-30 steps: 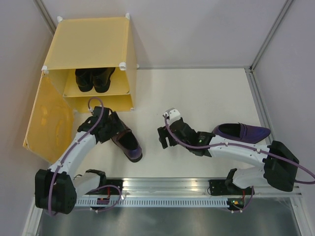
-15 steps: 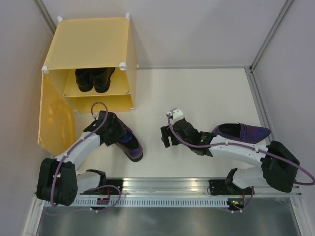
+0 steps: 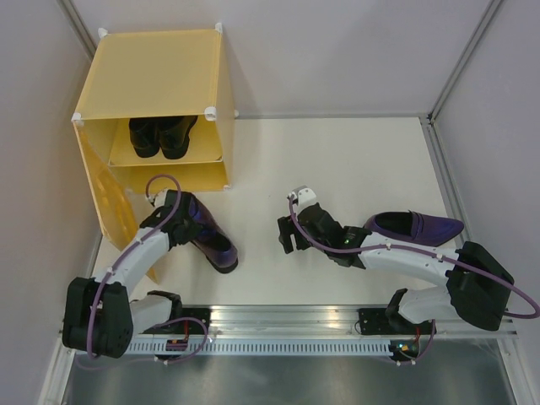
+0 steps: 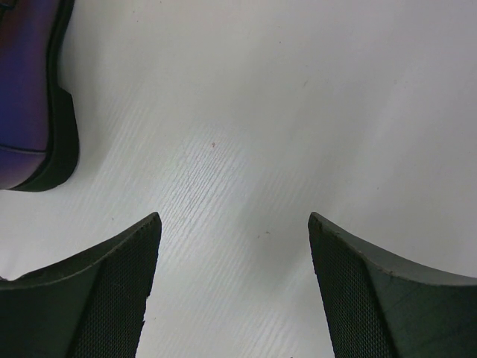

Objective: Place and organize the shoes in the shoe cabinet

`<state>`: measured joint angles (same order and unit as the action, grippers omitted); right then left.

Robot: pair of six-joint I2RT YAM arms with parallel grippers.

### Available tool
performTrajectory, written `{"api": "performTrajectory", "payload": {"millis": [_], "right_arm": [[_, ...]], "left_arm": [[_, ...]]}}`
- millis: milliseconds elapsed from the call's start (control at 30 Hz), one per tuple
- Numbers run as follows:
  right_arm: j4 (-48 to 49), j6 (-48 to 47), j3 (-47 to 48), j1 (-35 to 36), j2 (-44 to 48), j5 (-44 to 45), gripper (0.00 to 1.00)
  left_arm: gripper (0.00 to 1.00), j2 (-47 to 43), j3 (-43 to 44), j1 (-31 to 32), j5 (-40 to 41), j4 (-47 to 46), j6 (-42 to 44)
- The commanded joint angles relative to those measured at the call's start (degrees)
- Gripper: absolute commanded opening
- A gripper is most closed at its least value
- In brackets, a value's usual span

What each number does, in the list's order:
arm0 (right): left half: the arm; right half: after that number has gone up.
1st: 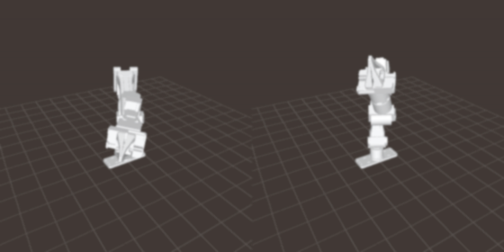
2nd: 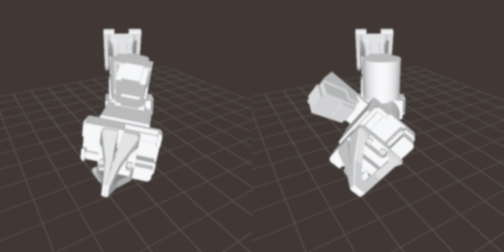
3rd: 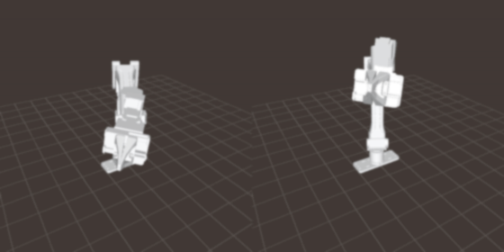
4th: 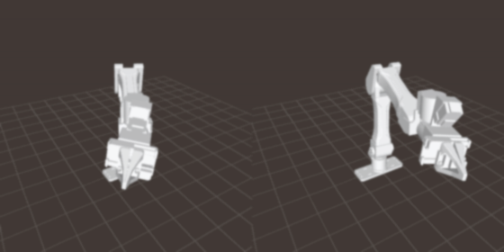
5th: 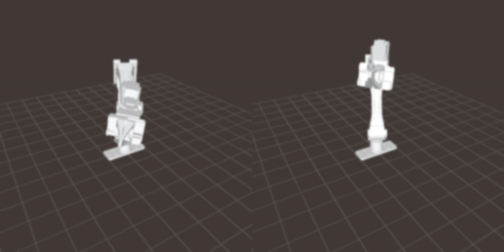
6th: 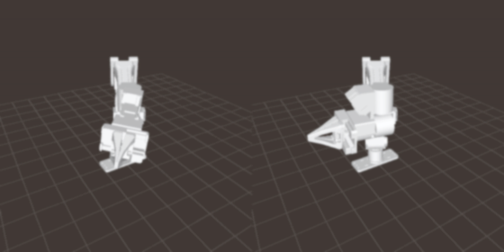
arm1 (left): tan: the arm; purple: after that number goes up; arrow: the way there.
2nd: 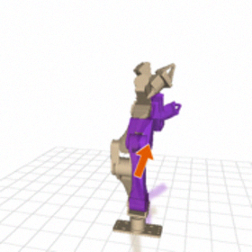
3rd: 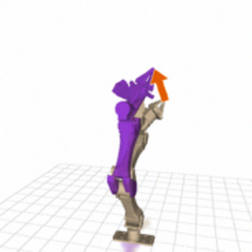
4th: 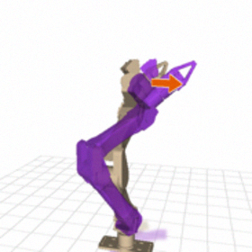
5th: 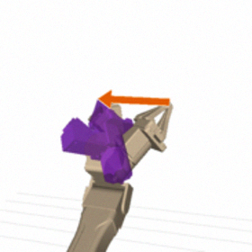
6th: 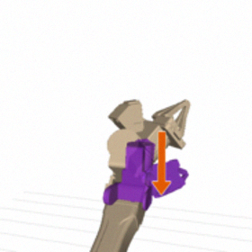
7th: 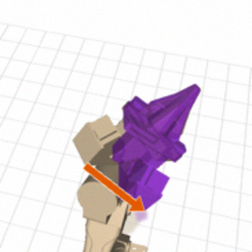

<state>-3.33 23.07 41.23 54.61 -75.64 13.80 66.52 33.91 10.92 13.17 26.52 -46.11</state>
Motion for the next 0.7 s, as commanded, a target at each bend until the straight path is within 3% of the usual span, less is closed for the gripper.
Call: {"api": "performTrajectory", "payload": {"millis": [0, 233, 367, 533, 667], "right_arm": [[2.63, 0.75, -0.54, -0.29, 1.81, 0.00, 0.83], [2.81, 0.75, -0.72, -0.73, 1.81, -0.88, 0.83], [2.81, 1.01, -0.89, -0.73, 1.98, -1.32, 0.83], [2.81, 1.10, -0.98, -0.91, 2.25, -1.67, 0.83], [2.81, 1.10, -1.15, -1.00, 2.60, -2.29, 0.83]], "left_arm": [[0.05, -2.80, 4.49, -2.82, 10.37, 2.73, 1.37], [0.03, -7.02, 6.52, -10.73, 11.44, 6.78, 3.83], [0.03, -8.95, 8.01, -20.03, 12.32, 9.68, 6.38], [0.03, -9.58, 10.72, -22.17, 12.24, 9.69, 7.52], [0.03, -5.63, 14.34, -22.17, 6.45, 7.41, 13.74]]}}
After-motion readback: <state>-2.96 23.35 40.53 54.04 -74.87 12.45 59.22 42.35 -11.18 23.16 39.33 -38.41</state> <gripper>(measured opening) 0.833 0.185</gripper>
